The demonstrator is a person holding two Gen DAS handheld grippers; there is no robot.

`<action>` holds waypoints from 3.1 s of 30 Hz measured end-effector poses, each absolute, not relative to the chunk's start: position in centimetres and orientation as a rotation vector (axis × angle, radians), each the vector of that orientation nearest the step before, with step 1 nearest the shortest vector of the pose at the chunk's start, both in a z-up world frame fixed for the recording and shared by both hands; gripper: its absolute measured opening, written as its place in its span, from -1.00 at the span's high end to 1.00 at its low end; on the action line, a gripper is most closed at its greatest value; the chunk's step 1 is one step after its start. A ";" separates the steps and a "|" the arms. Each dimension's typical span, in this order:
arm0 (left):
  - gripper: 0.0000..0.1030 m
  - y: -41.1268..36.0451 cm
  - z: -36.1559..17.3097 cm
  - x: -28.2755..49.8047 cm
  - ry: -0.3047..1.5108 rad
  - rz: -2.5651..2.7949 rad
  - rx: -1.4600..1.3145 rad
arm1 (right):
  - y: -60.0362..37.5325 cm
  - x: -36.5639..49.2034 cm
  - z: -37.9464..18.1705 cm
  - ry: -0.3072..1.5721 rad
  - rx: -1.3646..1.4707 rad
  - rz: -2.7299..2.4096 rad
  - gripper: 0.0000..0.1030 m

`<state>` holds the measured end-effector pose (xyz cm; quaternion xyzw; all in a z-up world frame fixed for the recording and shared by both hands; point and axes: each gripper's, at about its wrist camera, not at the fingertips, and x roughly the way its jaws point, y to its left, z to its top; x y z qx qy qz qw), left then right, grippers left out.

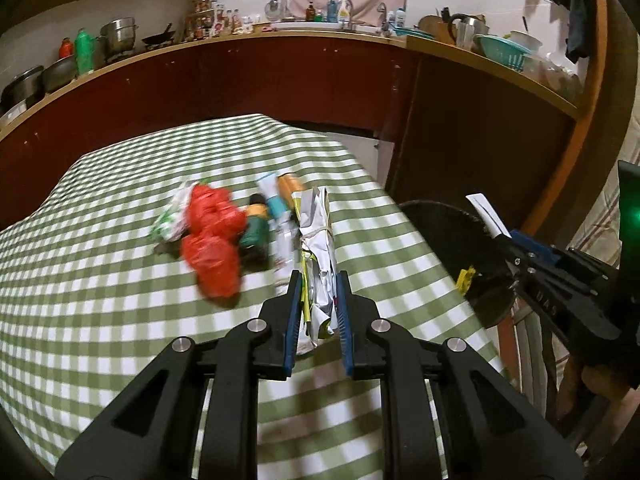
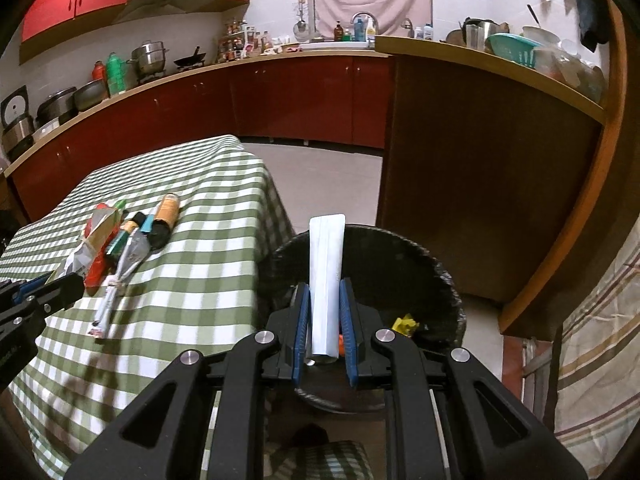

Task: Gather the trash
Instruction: 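Carry both white items over the black bin and open both grippers, then move both open grippers back over the table, then grasp the white printed tube with the right gripper while the left gripper grasps the red bag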

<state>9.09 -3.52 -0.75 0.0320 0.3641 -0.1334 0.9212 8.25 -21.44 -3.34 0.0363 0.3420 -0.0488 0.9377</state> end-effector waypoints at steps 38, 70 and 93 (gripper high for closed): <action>0.20 -17.3 -4.3 15.8 0.808 -0.361 0.144 | -28.8 11.5 -7.0 0.712 0.149 -0.142 0.41; -0.22 4.0 -0.9 11.7 0.740 0.008 0.049 | -13.8 11.3 -3.2 0.709 0.102 0.088 0.23; -0.27 12.7 -2.1 10.2 0.763 0.108 -0.032 | -4.7 13.4 -5.5 0.843 -0.021 0.168 0.52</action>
